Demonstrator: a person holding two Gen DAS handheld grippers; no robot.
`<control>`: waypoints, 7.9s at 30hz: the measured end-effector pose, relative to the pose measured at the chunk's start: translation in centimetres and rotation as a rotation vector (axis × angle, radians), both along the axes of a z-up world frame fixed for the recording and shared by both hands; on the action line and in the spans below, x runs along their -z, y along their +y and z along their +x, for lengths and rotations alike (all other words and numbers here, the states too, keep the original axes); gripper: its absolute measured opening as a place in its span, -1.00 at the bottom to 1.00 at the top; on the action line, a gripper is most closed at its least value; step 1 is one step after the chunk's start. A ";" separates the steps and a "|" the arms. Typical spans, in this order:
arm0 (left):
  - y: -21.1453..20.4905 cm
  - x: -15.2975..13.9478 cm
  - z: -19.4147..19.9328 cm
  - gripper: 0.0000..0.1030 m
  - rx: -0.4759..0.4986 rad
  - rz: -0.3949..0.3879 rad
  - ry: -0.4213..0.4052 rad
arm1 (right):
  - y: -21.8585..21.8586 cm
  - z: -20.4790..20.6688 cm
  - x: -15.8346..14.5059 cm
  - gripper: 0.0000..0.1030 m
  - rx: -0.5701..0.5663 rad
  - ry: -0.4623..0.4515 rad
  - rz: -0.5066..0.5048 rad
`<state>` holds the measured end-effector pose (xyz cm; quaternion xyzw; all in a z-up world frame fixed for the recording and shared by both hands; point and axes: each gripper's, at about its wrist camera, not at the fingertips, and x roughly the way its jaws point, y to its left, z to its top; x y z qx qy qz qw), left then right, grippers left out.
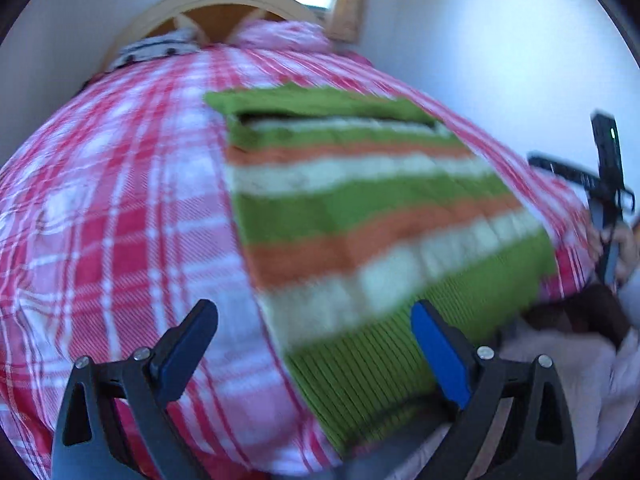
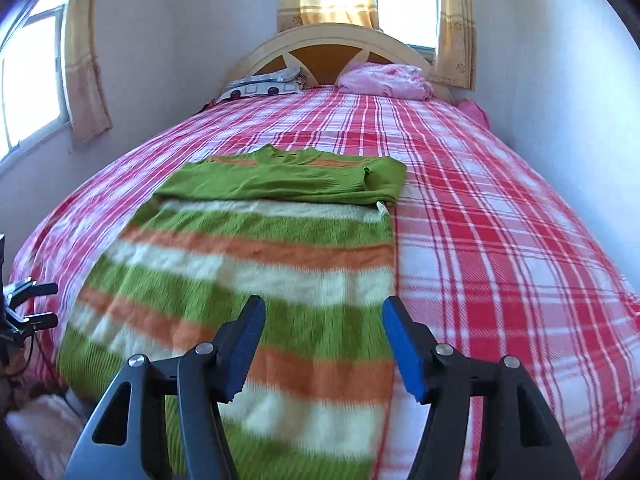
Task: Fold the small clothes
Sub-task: 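Move both grippers to the ribbed green hem of the sweater, then grasp the ribbed hem with the left gripper while the right gripper grasps it too, then lift the hem with both grippers and fold it toward the collar, then open both grippers and release the folded hem onto the sweater, then grasp the folded ribbed edge with both grippers, then lift the held edge with both grippers and fold it over toward the collar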
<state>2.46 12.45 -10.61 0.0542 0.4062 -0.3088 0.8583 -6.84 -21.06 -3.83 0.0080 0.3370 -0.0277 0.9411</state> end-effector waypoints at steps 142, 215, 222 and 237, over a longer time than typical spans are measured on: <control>-0.8 -1.3 17.3 0.27 -0.163 -0.217 0.267 | -9.5 11.6 7.3 -0.72 0.140 0.091 0.680; -8.8 0.8 18.7 -0.55 -0.006 0.054 0.112 | -2.7 14.4 6.1 -0.48 0.011 0.124 -0.035; -10.8 0.7 17.8 -0.45 -0.013 0.192 0.018 | -2.4 14.1 6.2 -0.61 0.026 0.130 -0.055; -11.5 0.6 17.7 -0.55 -0.073 0.216 0.017 | -2.1 14.0 6.0 -0.69 0.025 0.123 -0.076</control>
